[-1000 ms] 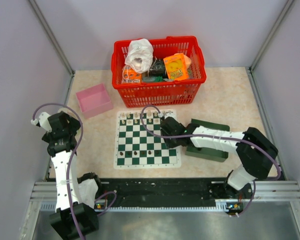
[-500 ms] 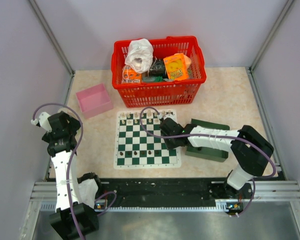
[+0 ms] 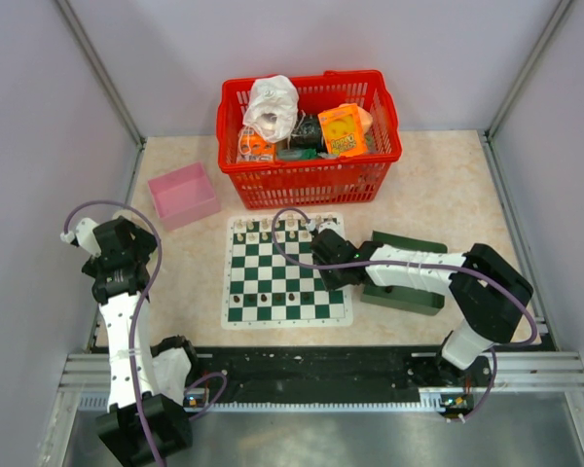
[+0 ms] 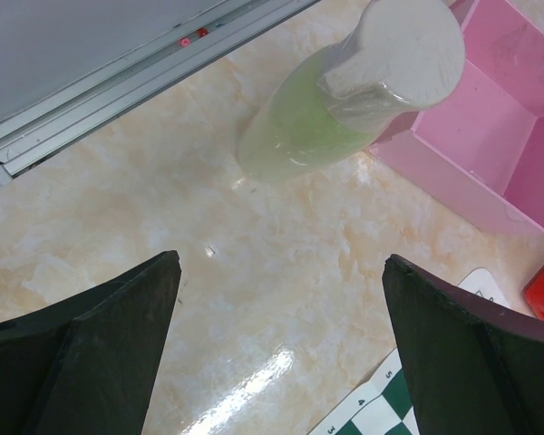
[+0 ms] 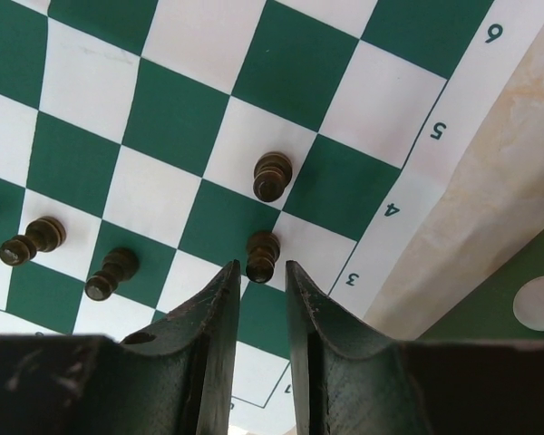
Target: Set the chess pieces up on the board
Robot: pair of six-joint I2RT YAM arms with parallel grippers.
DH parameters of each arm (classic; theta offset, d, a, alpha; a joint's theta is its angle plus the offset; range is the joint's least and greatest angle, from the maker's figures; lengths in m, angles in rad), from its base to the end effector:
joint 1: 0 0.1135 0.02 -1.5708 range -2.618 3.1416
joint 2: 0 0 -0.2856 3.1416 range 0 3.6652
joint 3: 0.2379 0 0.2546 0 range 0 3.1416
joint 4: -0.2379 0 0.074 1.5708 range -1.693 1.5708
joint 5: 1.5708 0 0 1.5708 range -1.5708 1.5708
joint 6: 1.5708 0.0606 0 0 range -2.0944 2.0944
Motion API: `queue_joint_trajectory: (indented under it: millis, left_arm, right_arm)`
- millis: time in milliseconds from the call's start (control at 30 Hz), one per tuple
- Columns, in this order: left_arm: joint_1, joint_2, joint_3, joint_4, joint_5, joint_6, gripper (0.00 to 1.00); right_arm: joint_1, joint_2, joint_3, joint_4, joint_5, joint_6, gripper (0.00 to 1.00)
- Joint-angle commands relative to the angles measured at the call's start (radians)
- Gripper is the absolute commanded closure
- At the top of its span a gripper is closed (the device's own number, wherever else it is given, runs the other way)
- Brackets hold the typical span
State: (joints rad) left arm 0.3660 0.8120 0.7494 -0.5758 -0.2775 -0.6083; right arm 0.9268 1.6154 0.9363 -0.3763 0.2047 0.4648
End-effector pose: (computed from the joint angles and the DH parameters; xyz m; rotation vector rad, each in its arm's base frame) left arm 0.1625 0.0801 0.2863 -1.1562 1.8553 0.1697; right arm 0.2072 0.2554 0.1741 -0.5284 2.5552 0.2350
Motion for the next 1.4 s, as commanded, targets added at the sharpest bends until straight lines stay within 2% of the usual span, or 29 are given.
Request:
queue_joint_trajectory:
  millis: [0, 300, 467, 633, 900, 1367]
  left_arm:
    - [0.007, 0.003, 0.004, 0.05, 0.0, -0.004, 0.01]
    - [0.007, 0.004, 0.002, 0.05, -0.002, -0.002, 0.01]
    - [0.007, 0.001, 0.001, 0.047, -0.005, -0.001, 0.01]
    - [0.007, 0.001, -0.004, 0.048, -0.003, -0.001, 0.01]
    - [0.007, -0.001, -0.001, 0.044, -0.006, -0.005, 0.01]
    - [0.007, -0.002, -0.005, 0.045, -0.005, -0.005, 0.01]
  right_arm:
    - [-0.008, 0.0, 0.033, 0.047, 0.005, -0.005, 0.73]
    - [-0.006, -0.002, 0.035, 0.05, 0.005, -0.005, 0.76]
    - [-0.006, -0.014, 0.033, 0.039, 0.012, -0.005, 0.86]
    - [-0.006, -0.057, 0.025, 0.03, 0.009, -0.018, 0.92]
    - [0.043, -0.163, -0.027, 0.019, 0.005, 0.023, 0.92]
    - [0.112, -0.071, -0.024, 0.022, 0.015, 0.051, 0.92]
